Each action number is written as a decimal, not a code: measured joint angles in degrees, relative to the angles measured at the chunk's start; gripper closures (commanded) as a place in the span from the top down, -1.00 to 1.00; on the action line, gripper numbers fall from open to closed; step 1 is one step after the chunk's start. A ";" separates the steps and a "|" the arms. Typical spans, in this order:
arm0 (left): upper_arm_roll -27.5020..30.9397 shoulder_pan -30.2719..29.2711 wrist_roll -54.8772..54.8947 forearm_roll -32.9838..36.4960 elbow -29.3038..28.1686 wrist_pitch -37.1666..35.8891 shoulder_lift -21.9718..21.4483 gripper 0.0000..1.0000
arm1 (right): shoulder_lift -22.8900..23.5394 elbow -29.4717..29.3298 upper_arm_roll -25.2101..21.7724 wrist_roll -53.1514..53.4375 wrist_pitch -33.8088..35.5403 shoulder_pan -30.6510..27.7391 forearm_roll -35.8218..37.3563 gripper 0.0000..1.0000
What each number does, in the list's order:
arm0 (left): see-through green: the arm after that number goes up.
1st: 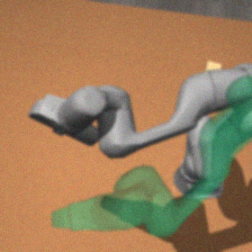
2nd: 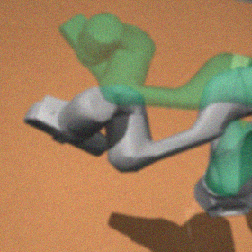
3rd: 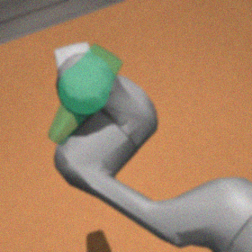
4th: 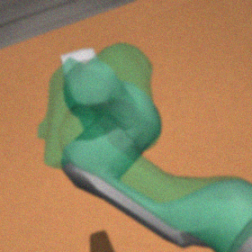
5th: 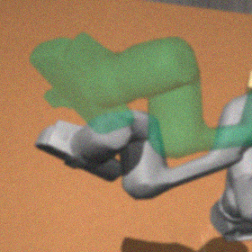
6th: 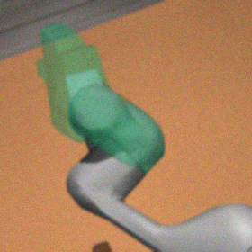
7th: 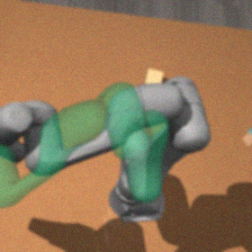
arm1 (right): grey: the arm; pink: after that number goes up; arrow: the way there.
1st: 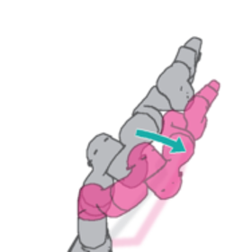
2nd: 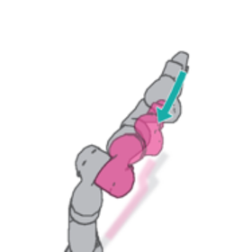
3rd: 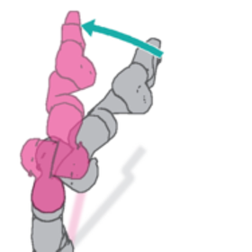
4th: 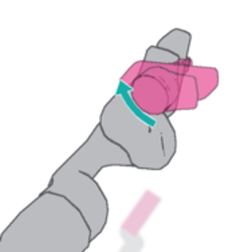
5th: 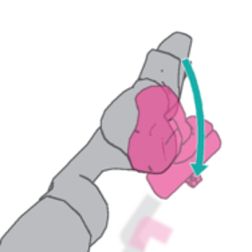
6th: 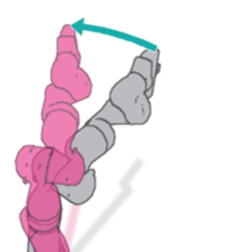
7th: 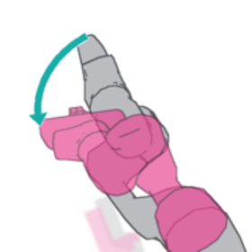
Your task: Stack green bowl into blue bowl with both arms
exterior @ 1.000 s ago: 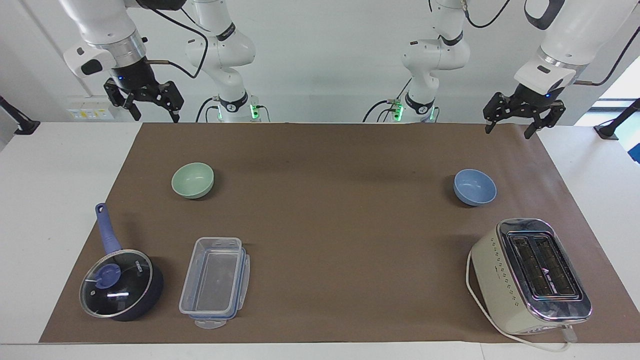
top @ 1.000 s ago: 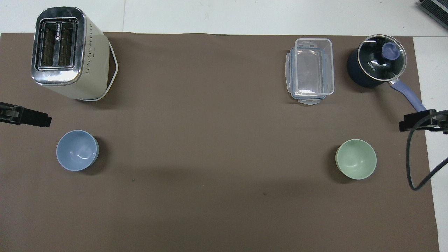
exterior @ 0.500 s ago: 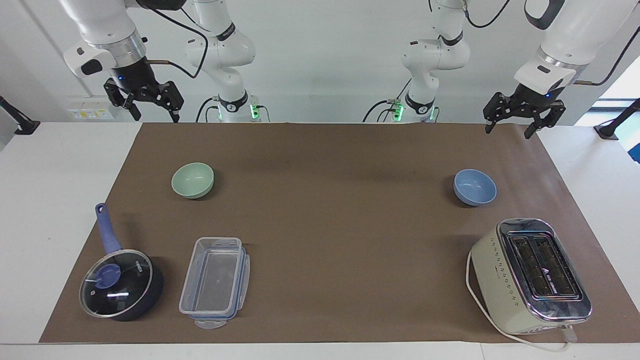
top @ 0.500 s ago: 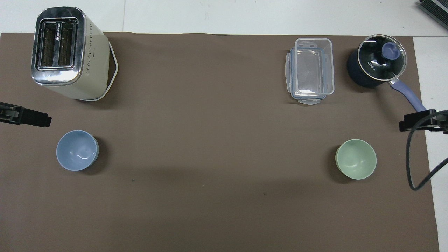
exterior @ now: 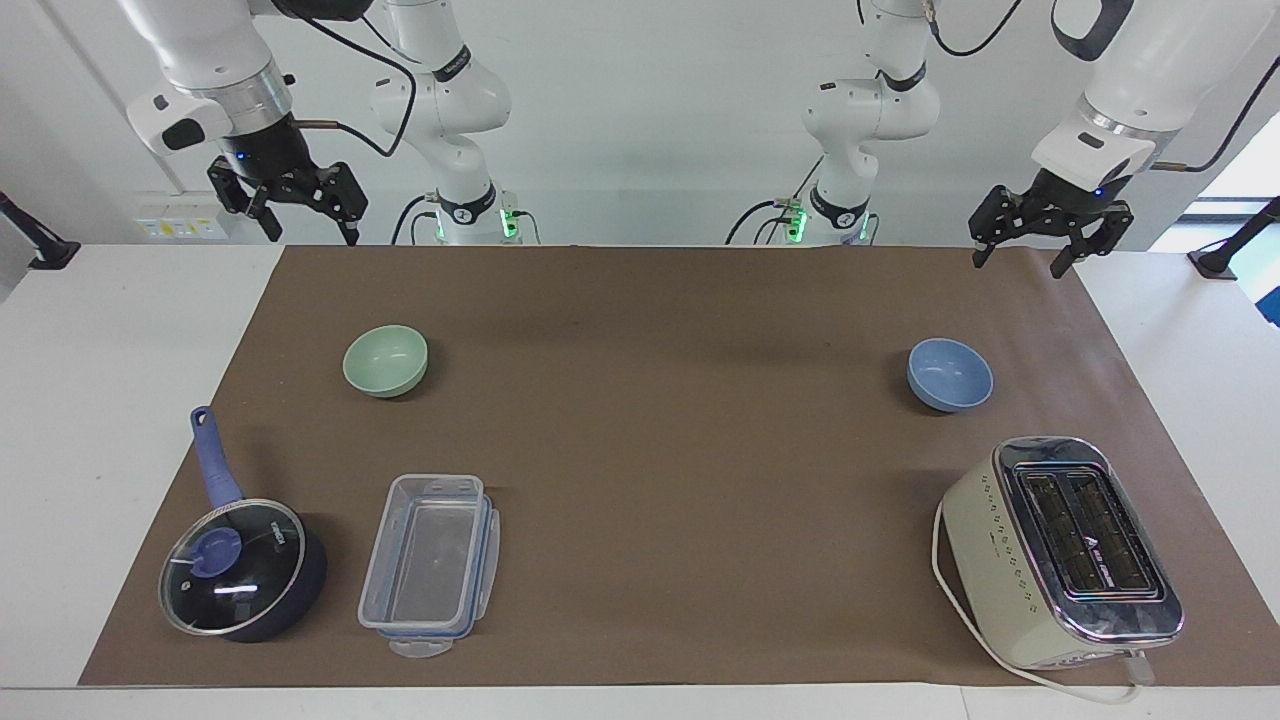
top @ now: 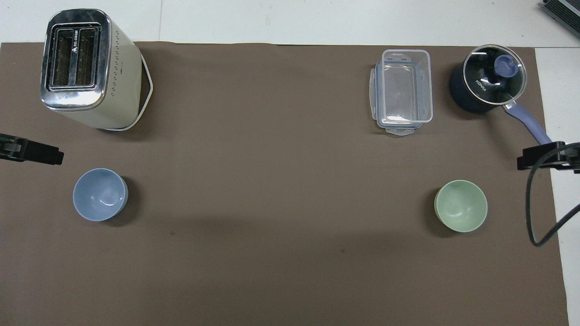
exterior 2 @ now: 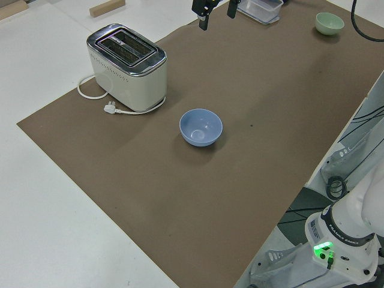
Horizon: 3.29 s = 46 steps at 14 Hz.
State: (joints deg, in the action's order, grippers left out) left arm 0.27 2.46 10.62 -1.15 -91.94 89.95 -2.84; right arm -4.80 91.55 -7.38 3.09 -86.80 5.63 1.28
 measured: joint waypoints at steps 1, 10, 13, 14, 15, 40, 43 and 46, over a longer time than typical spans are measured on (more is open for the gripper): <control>0.01 -0.26 0.02 0.00 -0.44 0.05 0.00 1.00 | 0.00 0.00 0.00 0.00 0.00 0.00 0.00 1.00; 0.05 -6.14 5.20 -4.09 -13.36 10.30 -0.41 1.00 | 0.00 0.00 0.00 0.00 0.00 0.00 0.00 1.00; 0.11 -10.17 10.93 -6.91 -18.61 15.89 -0.41 1.00 | 0.00 0.00 0.00 0.00 0.00 0.00 0.00 1.00; 0.12 -11.30 12.65 -7.59 -20.44 17.95 -0.32 1.00 | 0.00 0.00 0.00 0.00 0.00 0.00 0.00 1.00; 0.13 -12.26 14.16 -8.00 -22.48 20.28 -0.07 1.00 | 0.00 0.00 0.00 0.00 0.00 0.00 0.00 1.00; 0.04 -20.74 30.88 -20.28 -32.43 33.65 10.02 -1.00 | 0.00 0.00 0.00 0.00 0.00 -0.01 0.00 1.00; -0.41 -20.78 31.89 -22.44 -32.44 30.32 7.34 -1.00 | 0.00 0.00 0.00 0.00 0.00 -0.01 0.00 1.00; -1.06 -19.26 31.92 -23.27 -32.91 26.66 3.62 -1.00 | 0.00 0.00 0.00 0.00 0.00 -0.02 0.00 1.00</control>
State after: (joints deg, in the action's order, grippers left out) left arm -0.79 -16.80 42.54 -24.42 -124.85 116.61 0.79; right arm -4.80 91.55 -7.38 3.09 -86.80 5.61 1.28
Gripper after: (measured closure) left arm 0.960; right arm 0.000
